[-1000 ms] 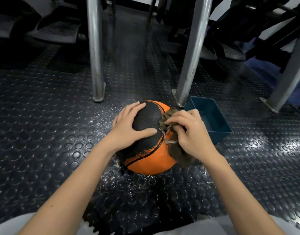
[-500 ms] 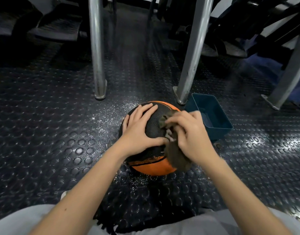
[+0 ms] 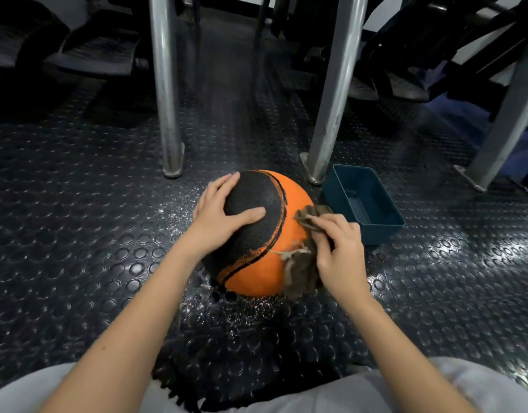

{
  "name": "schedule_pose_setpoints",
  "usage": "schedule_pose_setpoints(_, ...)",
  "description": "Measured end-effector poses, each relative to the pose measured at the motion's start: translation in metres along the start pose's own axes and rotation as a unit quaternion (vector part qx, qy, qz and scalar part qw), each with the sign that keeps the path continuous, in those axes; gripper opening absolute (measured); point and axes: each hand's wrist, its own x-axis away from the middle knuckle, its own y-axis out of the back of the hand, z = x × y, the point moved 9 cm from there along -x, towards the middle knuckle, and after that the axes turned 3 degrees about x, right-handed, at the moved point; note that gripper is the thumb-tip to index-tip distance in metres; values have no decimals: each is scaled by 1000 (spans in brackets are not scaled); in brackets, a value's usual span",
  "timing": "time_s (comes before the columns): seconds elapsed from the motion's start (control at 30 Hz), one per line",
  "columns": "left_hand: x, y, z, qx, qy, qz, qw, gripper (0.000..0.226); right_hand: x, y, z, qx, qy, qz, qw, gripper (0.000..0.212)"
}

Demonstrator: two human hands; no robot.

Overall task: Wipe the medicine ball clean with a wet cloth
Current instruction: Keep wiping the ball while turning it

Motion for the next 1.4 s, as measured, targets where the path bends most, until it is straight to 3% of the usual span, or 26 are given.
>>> schedule_pose_setpoints(0.1,-1,9,-2,-6,-14,-32,999,75,-7,3,-36,5,-107,5,994,25)
schedule_pose_setpoints(0.2,1,12,-20,-69,-74,-91,991,39,-19,24,-11,-24,-73,-56,995,27)
schedule_pose_setpoints(0.27,5,13,-26,-88,-109,-136,981,42,-23,20,21,-47,-6,-65,997,28)
schedule_pose_setpoints(0.37,10,24,-23,-92,-135,-204,965,46,-3,-26,45,-43,43,13,998,36)
schedule_pose_setpoints(0.43,12,26,-21,-95,-135,-216,962,44,10,-43,42,-16,63,41,997,44)
schedule_pose_setpoints(0.57,16,20,-24,-103,-159,-198,962,46,12,-34,31,-41,83,22,995,51)
schedule_pose_setpoints(0.63,13,14,-27,-114,-164,-178,963,48,7,-33,21,-41,62,22,997,53)
schedule_pose_setpoints(0.8,15,9,-29,-119,-161,-182,963,50,-17,-8,-18,-74,-87,-1,994,55)
schedule_pose_setpoints(0.97,9,21,-23,-82,-160,-194,964,43,-4,-15,54,-70,115,3,991,37)
schedule_pose_setpoints(1.03,8,20,-23,-74,-156,-186,967,41,-2,-24,35,-67,90,6,994,41)
schedule_pose_setpoints(1.17,10,15,-27,-95,-157,-191,964,48,-10,-21,-30,-19,-89,6,996,41)
schedule_pose_setpoints(1.23,10,14,-26,-90,-153,-193,965,46,-14,-11,-28,-8,-104,-24,994,41)
schedule_pose_setpoints(1.3,10,16,-27,-91,-160,-201,962,46,-18,-5,15,-24,-13,-49,998,40)
schedule_pose_setpoints(1.4,9,18,-27,-100,-158,-201,962,45,2,-23,62,-11,130,-13,991,39)
